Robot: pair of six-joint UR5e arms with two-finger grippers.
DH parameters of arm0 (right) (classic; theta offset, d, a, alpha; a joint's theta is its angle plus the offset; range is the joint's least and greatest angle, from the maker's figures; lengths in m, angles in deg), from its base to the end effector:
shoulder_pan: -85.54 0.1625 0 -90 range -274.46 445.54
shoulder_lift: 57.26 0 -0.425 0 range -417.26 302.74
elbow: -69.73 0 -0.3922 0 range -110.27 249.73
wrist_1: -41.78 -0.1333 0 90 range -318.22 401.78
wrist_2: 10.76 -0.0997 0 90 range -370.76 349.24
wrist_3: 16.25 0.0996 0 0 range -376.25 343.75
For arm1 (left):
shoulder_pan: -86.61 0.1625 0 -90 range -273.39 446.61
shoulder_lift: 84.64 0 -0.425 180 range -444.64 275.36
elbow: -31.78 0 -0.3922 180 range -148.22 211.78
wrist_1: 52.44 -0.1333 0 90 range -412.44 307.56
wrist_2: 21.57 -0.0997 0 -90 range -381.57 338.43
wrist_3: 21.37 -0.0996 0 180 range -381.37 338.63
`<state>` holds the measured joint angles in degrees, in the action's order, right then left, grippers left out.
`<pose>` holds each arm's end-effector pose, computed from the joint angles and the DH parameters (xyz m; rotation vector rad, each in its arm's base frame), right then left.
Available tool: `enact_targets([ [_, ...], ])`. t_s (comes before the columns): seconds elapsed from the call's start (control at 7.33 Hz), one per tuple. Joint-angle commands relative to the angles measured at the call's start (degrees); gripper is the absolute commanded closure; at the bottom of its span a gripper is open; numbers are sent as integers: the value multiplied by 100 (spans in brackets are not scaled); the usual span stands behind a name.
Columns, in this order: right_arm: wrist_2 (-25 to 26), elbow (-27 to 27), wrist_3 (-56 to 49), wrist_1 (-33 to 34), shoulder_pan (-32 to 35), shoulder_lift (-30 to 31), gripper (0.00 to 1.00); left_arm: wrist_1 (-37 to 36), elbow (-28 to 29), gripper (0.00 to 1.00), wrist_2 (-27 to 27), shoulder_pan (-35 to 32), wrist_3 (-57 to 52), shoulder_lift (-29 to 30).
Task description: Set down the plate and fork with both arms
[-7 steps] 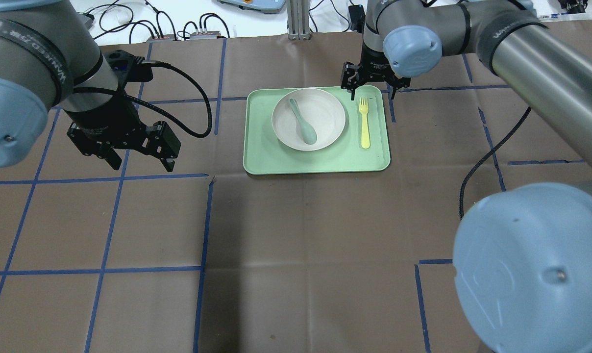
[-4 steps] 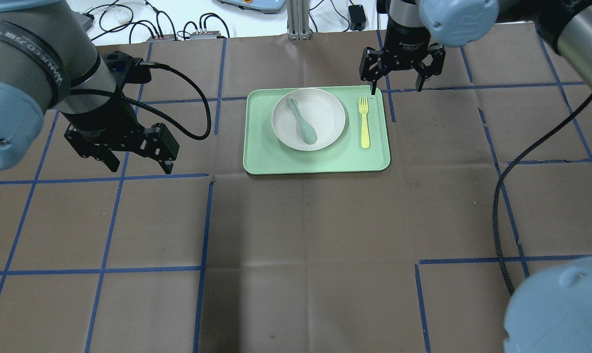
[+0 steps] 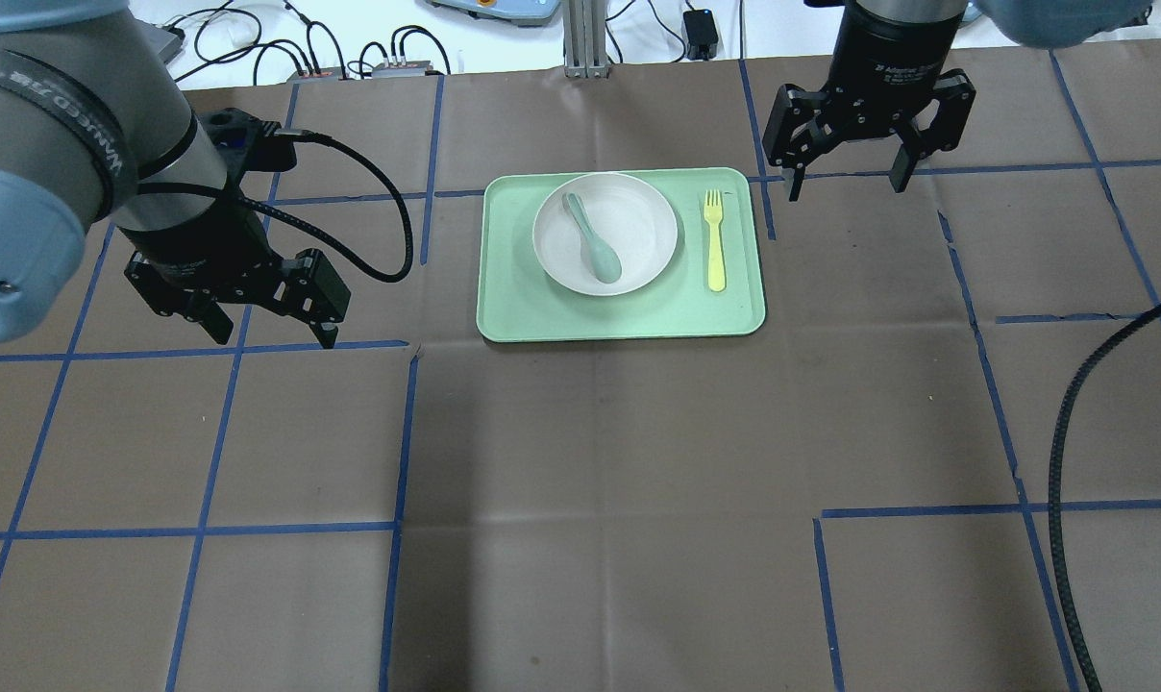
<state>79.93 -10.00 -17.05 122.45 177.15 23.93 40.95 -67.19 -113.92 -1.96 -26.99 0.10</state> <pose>0.1473 -0.5384 0.4802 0.0669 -3.1205 -0.2146 -0.1182 -0.4421 0.4493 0.1173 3.0999 0.1960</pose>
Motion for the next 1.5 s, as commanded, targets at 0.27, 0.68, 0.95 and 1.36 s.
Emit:
enact_targets([
  [0.27, -60, -1605, -70, 647, -346, 1371, 0, 4, -17, 0, -3, -2, 8, -19],
  [0.68, -78, -1555, 176, 686, -65, 1312, 0, 12, -26, 0, -3, -2, 17, -27],
  [0.95, -60, -1528, 168, 704, -73, 1303, 0, 12, -26, 0, -3, -2, 17, -27],
  [1.36, -51, -1519, 124, 722, -109, 1294, 0, 12, -26, 0, -3, -2, 8, -27],
])
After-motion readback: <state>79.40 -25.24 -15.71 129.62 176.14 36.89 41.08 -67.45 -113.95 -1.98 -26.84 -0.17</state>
